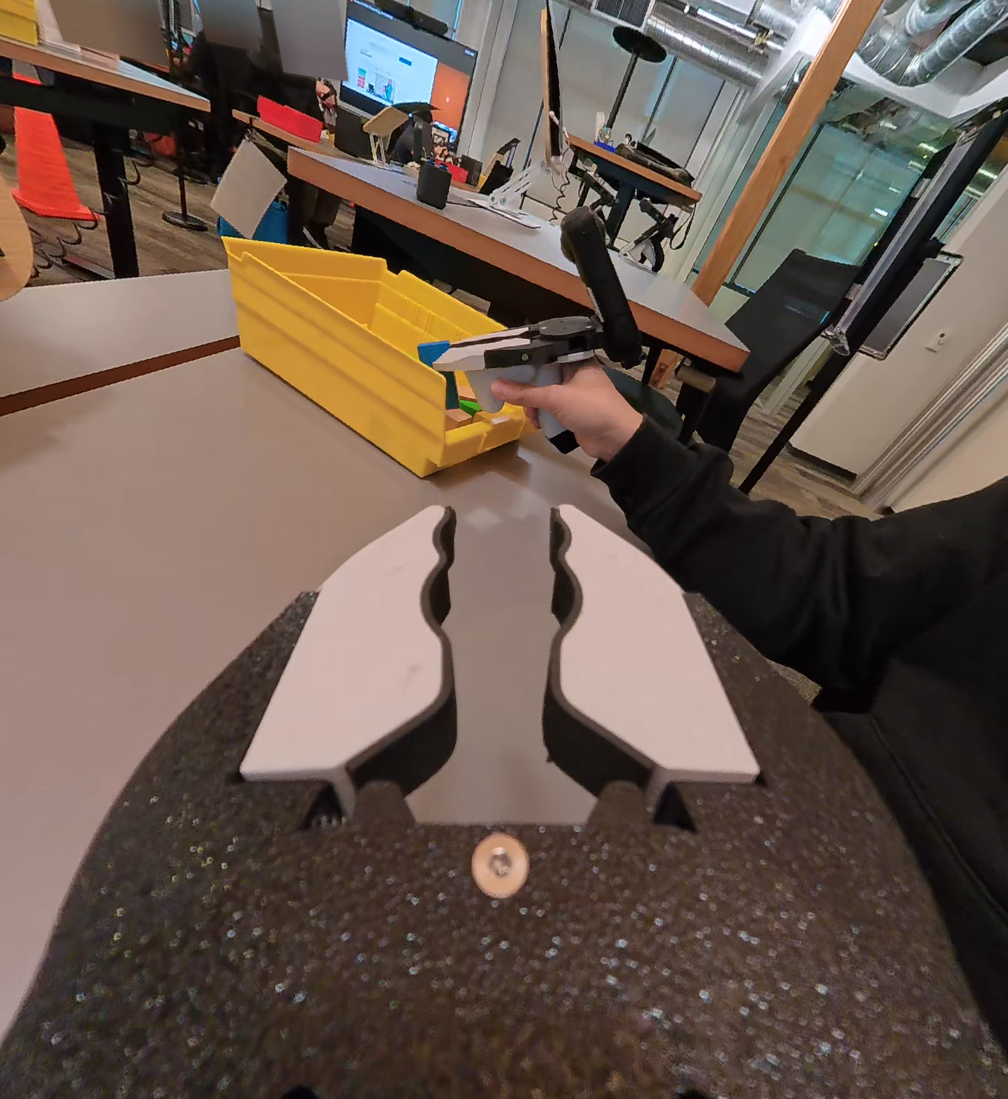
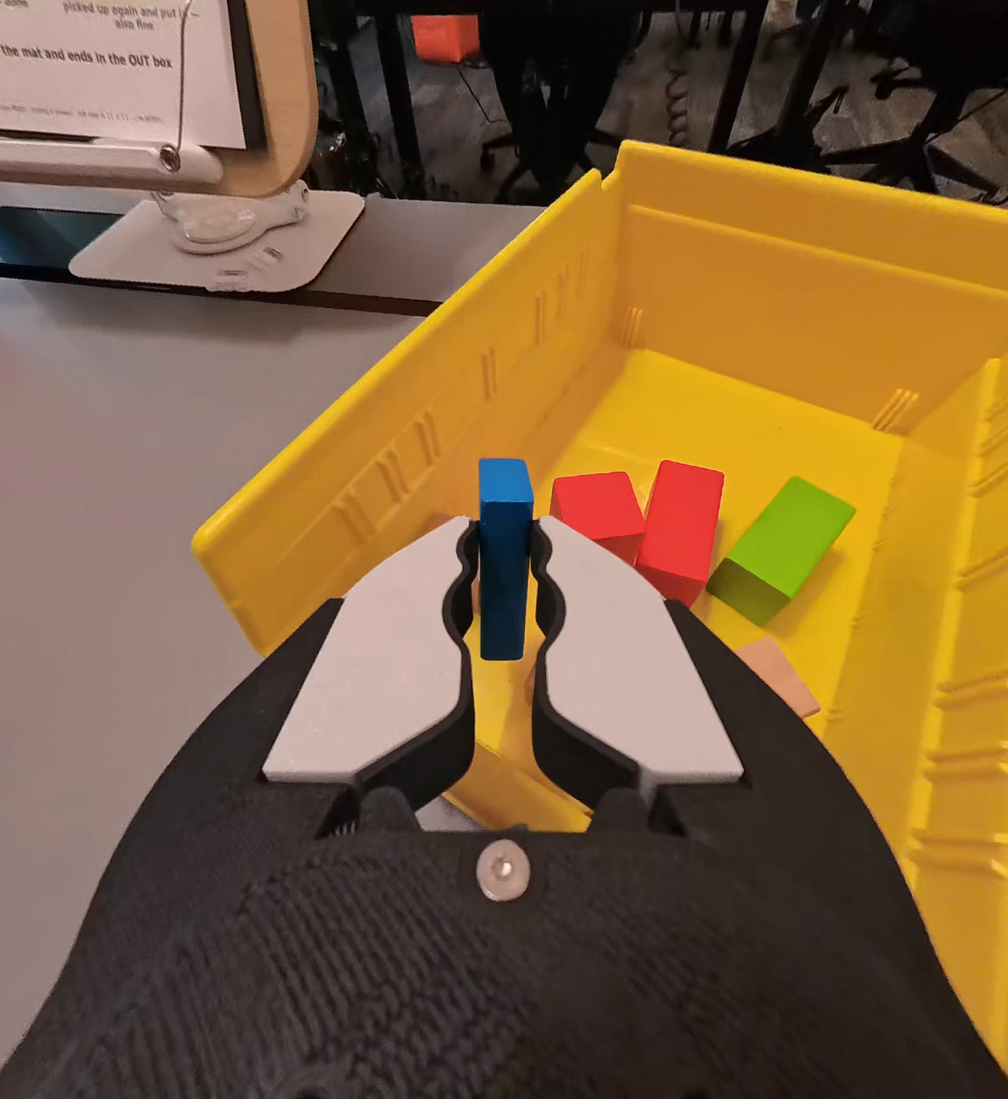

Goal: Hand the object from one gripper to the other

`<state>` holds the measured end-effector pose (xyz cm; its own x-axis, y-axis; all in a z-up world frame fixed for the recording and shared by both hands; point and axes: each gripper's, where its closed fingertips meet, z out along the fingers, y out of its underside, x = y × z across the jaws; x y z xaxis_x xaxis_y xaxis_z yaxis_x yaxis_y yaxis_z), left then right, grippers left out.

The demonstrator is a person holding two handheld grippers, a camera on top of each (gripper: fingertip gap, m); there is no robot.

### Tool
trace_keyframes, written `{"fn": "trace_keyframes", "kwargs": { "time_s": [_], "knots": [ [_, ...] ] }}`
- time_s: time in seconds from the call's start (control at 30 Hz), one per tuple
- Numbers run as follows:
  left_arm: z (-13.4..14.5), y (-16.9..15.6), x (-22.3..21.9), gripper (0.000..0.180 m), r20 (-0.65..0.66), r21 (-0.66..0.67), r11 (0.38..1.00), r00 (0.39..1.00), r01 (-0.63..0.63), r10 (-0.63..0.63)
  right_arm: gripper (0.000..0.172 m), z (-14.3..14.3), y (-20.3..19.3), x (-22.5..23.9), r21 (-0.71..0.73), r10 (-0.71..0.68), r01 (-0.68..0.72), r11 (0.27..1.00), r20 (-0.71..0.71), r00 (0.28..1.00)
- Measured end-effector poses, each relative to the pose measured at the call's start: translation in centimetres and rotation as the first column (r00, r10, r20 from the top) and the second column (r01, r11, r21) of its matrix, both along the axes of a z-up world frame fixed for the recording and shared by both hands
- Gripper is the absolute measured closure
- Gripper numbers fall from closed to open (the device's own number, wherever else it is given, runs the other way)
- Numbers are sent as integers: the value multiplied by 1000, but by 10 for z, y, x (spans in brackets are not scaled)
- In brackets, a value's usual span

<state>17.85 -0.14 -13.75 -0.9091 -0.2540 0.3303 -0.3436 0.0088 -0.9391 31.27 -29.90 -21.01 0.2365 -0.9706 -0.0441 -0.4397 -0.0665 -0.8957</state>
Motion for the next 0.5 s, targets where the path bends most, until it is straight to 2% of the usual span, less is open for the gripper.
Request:
{"fn": "trace_keyframes", "kwargs": {
  "time_s": [0.07,0.17,0.3,0.43,0.5],
  "knots": [
    [-1,1,0,150,3,7,1000,1000,-6,6,155,0,0,0,-2,7,-7,1000,2,1000],
    [1,4,1,149,3,7,1000,1000,-16,16,144,10,1,-1,18,2,-3,1000,33,999],
    [8,16,3,145,24,24,998,998,-60,60,141,42,14,-6,29,46,-51,998,134,990],
    [20,49,17,143,64,85,980,982,-182,177,139,76,47,-17,48,157,-172,984,230,960],
    [25,76,30,143,73,143,947,957,-289,281,138,90,67,-24,56,227,-251,966,276,934]
  ]
}}
